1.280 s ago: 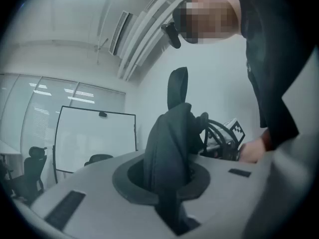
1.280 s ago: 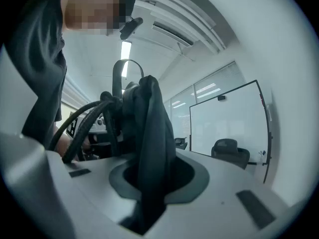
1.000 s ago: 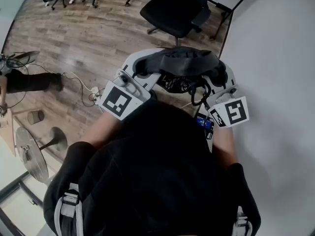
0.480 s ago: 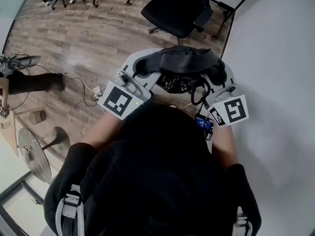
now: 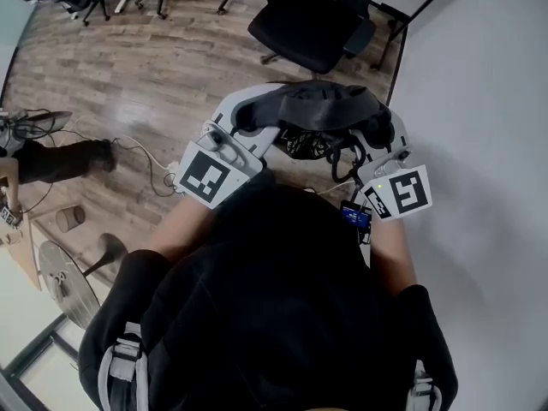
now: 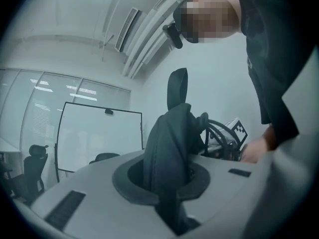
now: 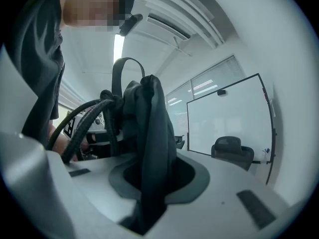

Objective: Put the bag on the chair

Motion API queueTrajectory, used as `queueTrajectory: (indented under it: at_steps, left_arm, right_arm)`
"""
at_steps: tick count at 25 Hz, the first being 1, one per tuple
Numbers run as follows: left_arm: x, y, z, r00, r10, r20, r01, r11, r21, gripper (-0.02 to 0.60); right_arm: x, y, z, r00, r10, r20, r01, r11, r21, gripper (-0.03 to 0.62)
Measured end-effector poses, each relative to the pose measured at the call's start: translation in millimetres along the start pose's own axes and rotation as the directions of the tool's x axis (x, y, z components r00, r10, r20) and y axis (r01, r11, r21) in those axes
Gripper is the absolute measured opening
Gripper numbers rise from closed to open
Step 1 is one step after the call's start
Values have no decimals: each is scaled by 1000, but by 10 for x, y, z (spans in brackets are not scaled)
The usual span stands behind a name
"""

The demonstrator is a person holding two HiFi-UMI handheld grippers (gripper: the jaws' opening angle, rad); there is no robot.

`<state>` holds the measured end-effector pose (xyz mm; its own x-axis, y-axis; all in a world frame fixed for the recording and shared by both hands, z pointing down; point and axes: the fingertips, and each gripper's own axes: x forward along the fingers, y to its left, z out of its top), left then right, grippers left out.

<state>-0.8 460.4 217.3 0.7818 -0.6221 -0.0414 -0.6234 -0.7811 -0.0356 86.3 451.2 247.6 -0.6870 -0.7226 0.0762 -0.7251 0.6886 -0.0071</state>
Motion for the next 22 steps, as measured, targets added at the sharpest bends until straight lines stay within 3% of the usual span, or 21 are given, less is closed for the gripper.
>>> queueTrajectory:
  at_steps: [13, 22]
  left_arm:
    - [-458, 1223, 65, 999, -23, 23, 24, 999, -29, 46]
    - [-658, 1590, -181, 1000, -26, 12, 27, 1000, -12, 45]
  right_arm:
    - [1224, 367, 189, 998, -28, -56, 27, 1000, -11, 67]
    - [1624, 537, -65, 997, -45, -54, 46, 999, 15, 68]
